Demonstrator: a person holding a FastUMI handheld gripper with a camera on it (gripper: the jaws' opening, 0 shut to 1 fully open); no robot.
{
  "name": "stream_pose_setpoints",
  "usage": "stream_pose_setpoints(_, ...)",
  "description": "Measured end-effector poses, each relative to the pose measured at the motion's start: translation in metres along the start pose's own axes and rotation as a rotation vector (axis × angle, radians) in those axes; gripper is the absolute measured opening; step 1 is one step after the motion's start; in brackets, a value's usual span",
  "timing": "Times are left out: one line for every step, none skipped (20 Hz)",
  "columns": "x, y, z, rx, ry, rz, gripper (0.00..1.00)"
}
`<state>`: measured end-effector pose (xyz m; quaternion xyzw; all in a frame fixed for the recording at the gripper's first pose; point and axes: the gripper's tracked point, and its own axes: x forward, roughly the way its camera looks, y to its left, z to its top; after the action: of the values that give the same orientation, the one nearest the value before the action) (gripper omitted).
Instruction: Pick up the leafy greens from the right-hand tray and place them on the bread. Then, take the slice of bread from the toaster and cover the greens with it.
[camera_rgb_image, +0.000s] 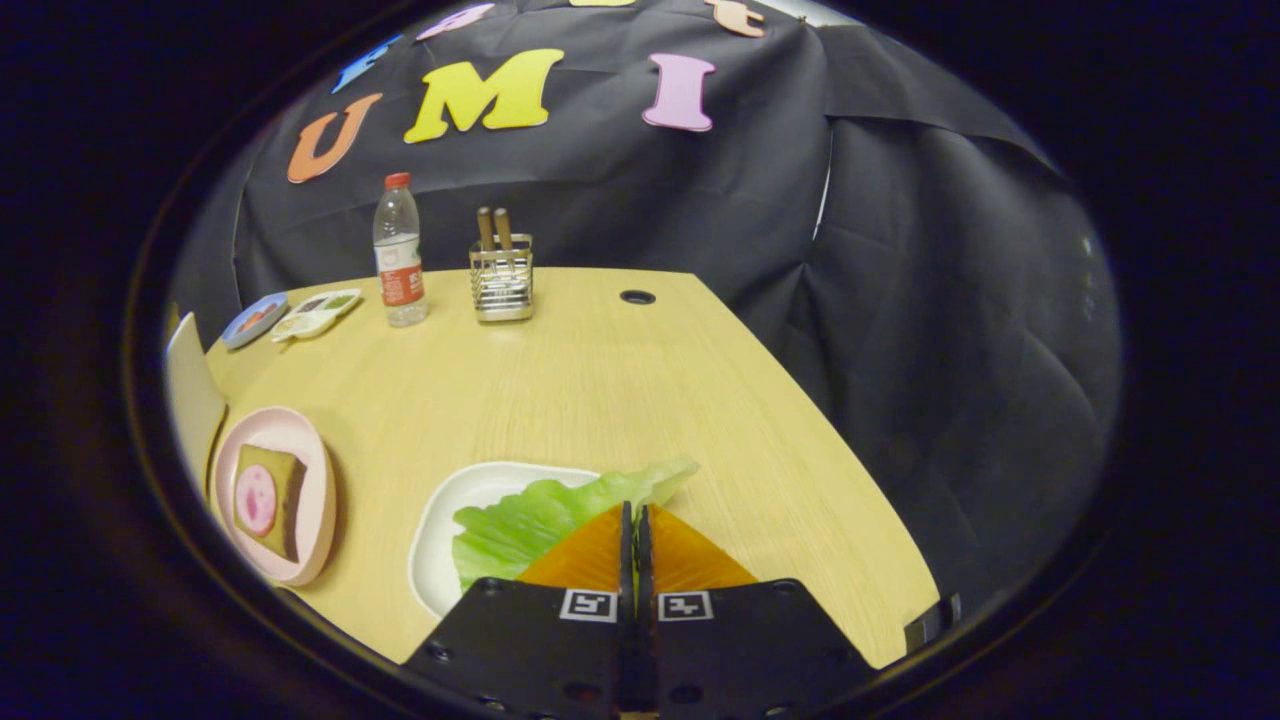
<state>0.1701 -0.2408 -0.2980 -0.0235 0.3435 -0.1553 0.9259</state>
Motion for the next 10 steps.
stream_pose_setpoints(-0.007,0.0,0.006,-0.002,-0.015,0.0,0.0)
stream_pose_setpoints(-0.015,0.001,0.011,0.0,-0.028,0.003,0.0)
stream_pose_setpoints(-0.025,0.003,0.016,0.006,-0.04,0.013,0.0)
stream_pose_setpoints(-0.033,0.005,0.021,0.014,-0.049,0.019,0.0)
stream_pose_setpoints(-0.042,0.008,0.026,0.018,-0.061,0.024,0.0)
stream_pose_setpoints(-0.05,0.01,0.031,0.011,-0.077,0.022,0.0)
stream_pose_setpoints(-0.057,0.011,0.035,0.001,-0.095,0.012,0.0)
stream_pose_setpoints(-0.064,0.013,0.04,-0.012,-0.108,0.004,0.0)
stream_pose_setpoints(-0.071,0.017,0.042,-0.024,-0.119,0.002,0.0)
stream_pose_setpoints(-0.079,0.021,0.043,-0.033,-0.127,0.001,0.0)
